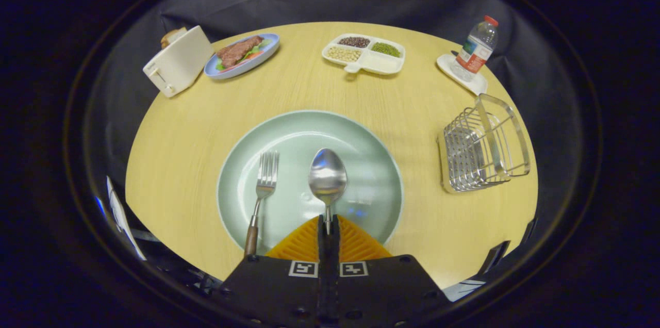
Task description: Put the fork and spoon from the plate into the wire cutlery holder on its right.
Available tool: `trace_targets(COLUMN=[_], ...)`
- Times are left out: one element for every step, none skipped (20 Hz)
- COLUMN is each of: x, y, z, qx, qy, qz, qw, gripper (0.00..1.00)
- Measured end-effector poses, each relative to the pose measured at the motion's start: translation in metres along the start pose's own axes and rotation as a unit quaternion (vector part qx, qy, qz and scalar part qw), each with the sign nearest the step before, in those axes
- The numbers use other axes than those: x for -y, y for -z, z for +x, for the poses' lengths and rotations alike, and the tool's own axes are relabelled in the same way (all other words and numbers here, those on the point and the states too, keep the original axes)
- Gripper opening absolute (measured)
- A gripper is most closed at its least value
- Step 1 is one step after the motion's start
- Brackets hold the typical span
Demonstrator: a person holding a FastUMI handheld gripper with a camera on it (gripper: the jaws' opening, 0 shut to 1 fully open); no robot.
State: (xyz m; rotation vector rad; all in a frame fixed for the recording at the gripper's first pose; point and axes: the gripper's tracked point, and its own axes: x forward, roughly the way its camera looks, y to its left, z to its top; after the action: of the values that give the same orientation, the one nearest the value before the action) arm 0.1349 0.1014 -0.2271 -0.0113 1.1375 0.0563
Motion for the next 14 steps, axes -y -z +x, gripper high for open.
trace_targets(x=[0.001,0.002,0.003,0.005,0.007,0.011,0.015,0.021,0.029,0.037,0.047,0.057,0.069,0.081], y=[-0.004,-0.006,-0.009,-0.011,-0.013,-0.015,-0.018,-0.021,-0.024,-0.028,-0.032,-0.036,-0.039,-0.042], z=[-0.007,-0.012,-0.017,-0.02,-0.023,-0.027,-0.031,-0.036,-0.041,-0.047,-0.054,-0.06,-0.065,-0.071], qx=[0.007,0.014,0.019,0.023,0.027,0.03,0.034,0.038,0.043,0.049,0.055,0.061,0.067,0.073], qy=[-0.002,-0.004,-0.006,-0.009,-0.011,-0.013,-0.014,-0.014,-0.014,-0.013,-0.01,-0.009,-0.006,-0.003], qz=[-0.001,-0.001,-0.003,-0.004,-0.003,-0.002,0.001,0.005,0.009,0.013,0.018,0.025,0.032,0.038], qw=[1.0,1.0,1.0,1.0,1.0,0.999,0.999,0.999,0.999,0.999,0.998,0.998,0.997,0.997], gripper=[0.01,0.01,0.01,0.01,0.01,0.01,0.01,0.01,0.01,0.01,0.01,0.01,0.01,0.01])
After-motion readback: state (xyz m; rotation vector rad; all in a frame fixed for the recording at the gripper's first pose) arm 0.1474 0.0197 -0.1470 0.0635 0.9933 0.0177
